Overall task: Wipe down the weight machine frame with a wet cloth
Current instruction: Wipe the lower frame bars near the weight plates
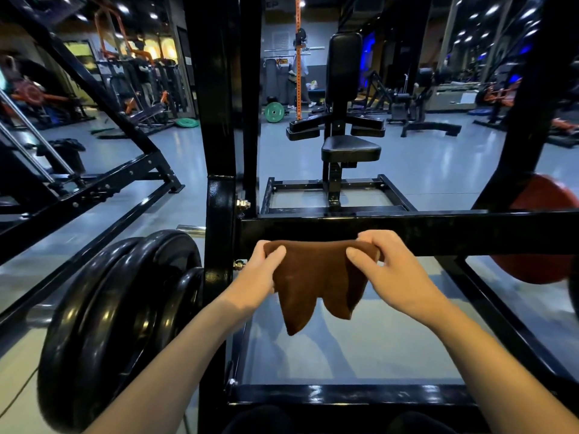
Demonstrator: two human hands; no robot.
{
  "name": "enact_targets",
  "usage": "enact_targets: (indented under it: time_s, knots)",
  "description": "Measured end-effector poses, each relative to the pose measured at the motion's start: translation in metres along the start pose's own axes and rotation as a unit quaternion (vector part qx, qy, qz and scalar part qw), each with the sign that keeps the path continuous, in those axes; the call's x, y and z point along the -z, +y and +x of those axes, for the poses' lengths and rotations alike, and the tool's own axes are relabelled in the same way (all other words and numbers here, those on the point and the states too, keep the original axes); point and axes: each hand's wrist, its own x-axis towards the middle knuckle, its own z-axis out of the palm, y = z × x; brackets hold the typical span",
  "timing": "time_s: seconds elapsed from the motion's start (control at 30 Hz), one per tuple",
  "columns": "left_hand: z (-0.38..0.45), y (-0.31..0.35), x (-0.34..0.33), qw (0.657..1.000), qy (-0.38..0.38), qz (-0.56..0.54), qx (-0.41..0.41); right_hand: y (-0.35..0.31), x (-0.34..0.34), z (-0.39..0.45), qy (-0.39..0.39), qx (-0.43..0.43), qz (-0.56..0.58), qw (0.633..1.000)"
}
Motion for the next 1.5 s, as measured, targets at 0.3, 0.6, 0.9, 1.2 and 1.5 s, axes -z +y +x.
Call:
enact_targets:
  time_s: [0.3, 0.6, 0.9, 1.2, 1.5]
  knots:
    - [0.007, 0.009, -0.013, 0.972, 0.078, -0.184, 0.127, -0.003, -0.027, 0.004, -0.012, -0.222, 0.195, 0.955]
    - [-0.002, -0.017, 0.007, 0.984, 0.062, 0.167, -0.007, 0.009, -0.031, -0.001, -0.035, -0.088, 0.016, 0.995]
    - [-0.006, -0.029, 0.027, 0.949, -0.04, 0.312, 0.001, -0.013, -0.038, 0.011, -0.126, 0.028, -0.187, 0.974]
    - [0.012, -0.003, 0.035, 0.987, 0.159, 0.008, -0.037, -0.085, -0.045, 0.106, 0.008, 0.06, -0.074, 0.995]
    - [0.004, 0.009, 0.06, 0.946, 0.294, 0.132, -0.029, -0.06, -0.11, 0.111, -0.101, 0.142, -0.307, 0.936]
